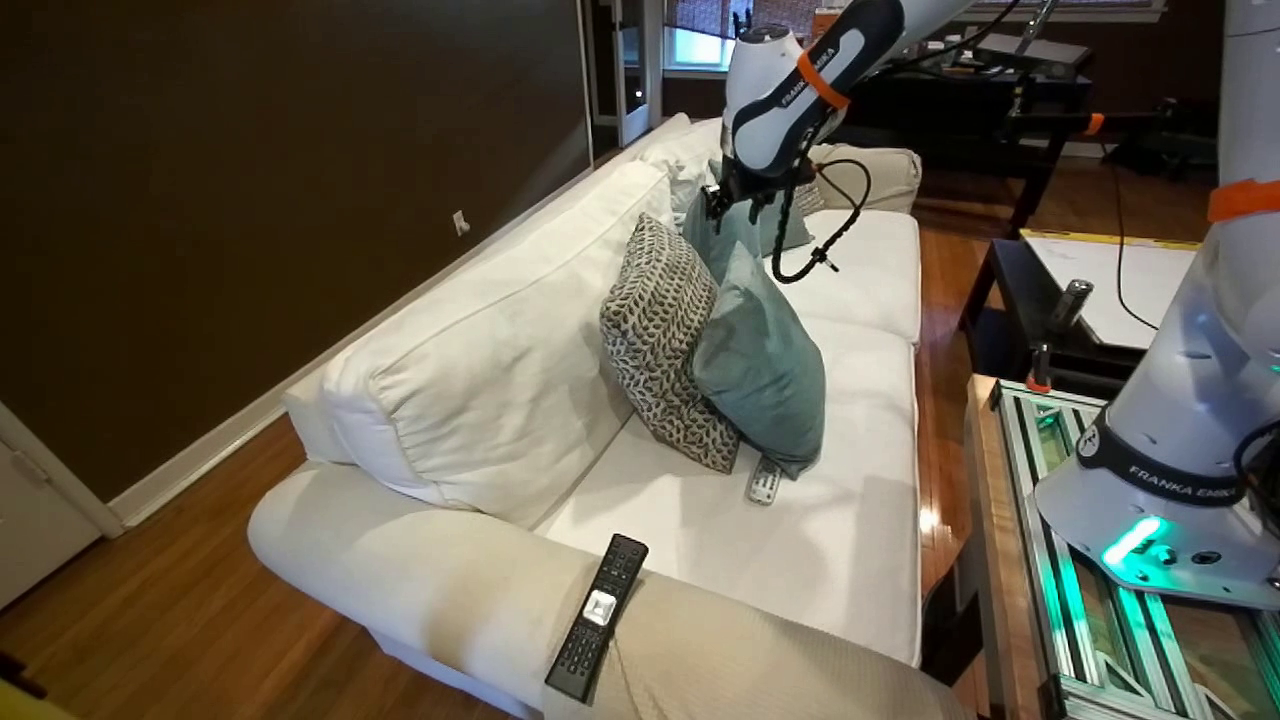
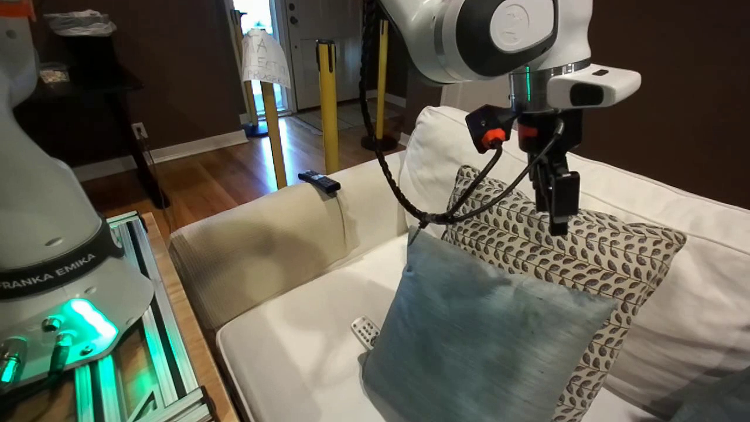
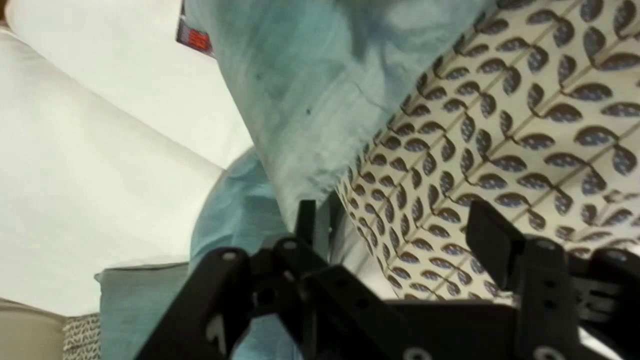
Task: Swap the blue pillow and the cheetah print pillows' places
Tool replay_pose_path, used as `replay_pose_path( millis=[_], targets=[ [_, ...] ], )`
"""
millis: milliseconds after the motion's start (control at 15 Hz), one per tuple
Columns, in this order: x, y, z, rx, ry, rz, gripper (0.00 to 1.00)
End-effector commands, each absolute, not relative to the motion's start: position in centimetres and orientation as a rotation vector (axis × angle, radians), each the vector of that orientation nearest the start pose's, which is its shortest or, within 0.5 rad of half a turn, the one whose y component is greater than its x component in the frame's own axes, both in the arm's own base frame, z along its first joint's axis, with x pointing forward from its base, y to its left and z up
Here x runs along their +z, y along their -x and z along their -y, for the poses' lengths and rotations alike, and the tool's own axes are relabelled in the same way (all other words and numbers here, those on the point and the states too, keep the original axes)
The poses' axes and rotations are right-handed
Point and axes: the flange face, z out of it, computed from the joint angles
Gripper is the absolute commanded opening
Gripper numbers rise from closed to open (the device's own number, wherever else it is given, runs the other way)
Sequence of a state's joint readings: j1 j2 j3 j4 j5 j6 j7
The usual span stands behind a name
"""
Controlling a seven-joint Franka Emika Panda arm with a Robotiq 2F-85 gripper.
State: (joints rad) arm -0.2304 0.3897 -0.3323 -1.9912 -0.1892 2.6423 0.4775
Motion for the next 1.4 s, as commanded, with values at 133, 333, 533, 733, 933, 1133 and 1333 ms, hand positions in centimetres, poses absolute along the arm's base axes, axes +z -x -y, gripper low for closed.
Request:
replay_pose_path(
  millis=[133,333,533,733,933,1133,1333],
  targets=[
    [28.7,-57.5,29.6,-0.661,2.735,-1.468,1.00],
    [26.8,-59.3,27.5,-0.646,2.599,-1.488,1.00],
    [25.0,-60.9,26.6,-0.614,2.583,-1.457,1.00],
    [23.6,-62.6,26.5,-0.595,2.602,-1.426,1.00],
    [22.2,-64.1,26.6,-0.580,2.621,-1.406,1.00],
    [20.6,-65.5,26.2,-0.540,2.634,-1.389,0.99],
    [19.2,-66.8,25.2,-0.468,2.633,-1.360,0.71]
  ],
)
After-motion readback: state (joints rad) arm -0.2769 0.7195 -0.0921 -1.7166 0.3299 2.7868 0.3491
